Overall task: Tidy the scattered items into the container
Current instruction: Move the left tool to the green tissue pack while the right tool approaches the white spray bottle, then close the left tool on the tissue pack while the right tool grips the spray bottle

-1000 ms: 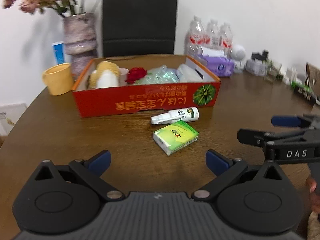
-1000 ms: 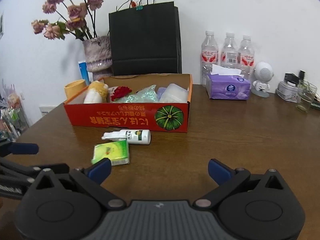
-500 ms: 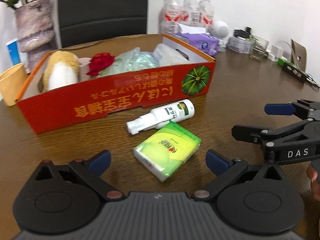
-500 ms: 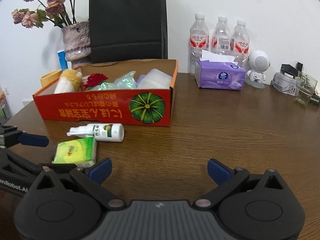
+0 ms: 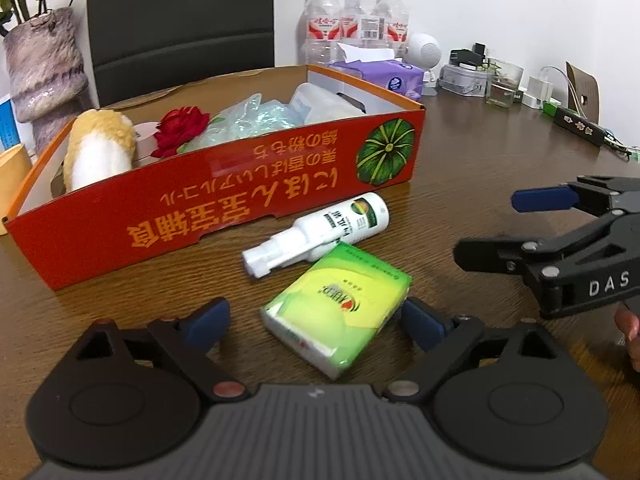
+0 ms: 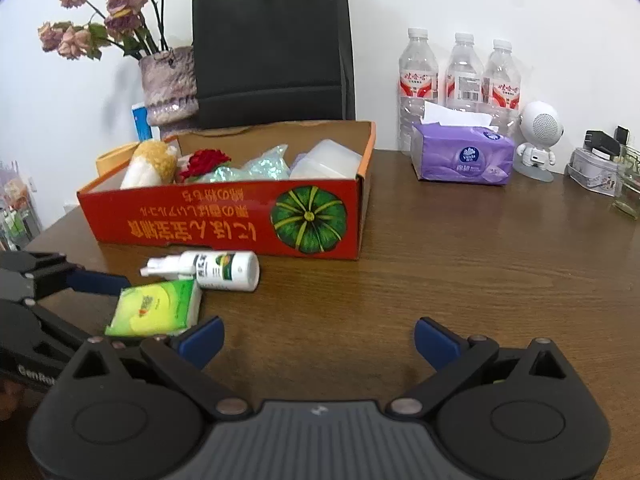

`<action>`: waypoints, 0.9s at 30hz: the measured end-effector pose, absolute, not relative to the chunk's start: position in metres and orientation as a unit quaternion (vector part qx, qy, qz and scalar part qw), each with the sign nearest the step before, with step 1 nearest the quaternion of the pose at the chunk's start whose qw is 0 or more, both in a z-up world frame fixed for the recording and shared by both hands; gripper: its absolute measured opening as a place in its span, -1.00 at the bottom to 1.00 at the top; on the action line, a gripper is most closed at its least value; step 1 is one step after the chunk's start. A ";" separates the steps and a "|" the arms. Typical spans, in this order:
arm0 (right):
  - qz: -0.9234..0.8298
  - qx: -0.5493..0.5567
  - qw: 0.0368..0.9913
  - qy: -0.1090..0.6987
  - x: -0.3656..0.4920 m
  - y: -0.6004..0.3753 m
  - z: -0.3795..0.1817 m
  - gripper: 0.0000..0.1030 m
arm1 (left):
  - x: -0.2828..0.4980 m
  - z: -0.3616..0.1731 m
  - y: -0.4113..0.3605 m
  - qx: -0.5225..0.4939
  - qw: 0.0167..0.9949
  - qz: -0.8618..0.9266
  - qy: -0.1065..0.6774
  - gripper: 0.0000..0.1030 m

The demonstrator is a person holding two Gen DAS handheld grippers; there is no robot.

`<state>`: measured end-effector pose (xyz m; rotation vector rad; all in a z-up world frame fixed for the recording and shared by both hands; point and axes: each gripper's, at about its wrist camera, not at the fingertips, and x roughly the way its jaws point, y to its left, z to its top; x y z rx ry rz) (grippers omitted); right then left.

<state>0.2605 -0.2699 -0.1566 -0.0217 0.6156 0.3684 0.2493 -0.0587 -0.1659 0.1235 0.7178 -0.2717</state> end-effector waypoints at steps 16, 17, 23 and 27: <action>0.217 0.012 0.927 0.307 0.295 -0.238 -0.161 0.98 | 0.234 -0.158 -0.033 0.070 0.929 -0.139 0.335 0.02; 0.218 0.009 0.927 0.307 0.297 -0.234 -0.161 0.98 | 0.234 -0.157 -0.029 0.068 0.930 -0.133 0.336 0.02; 0.216 -0.002 0.926 0.310 0.307 -0.201 -0.162 0.98 | 0.236 -0.154 -0.004 0.051 0.935 -0.097 0.339 0.02; 0.209 -0.002 0.925 0.316 0.312 -0.179 -0.162 0.99 | 0.238 -0.154 0.014 0.042 0.935 -0.075 0.343 0.02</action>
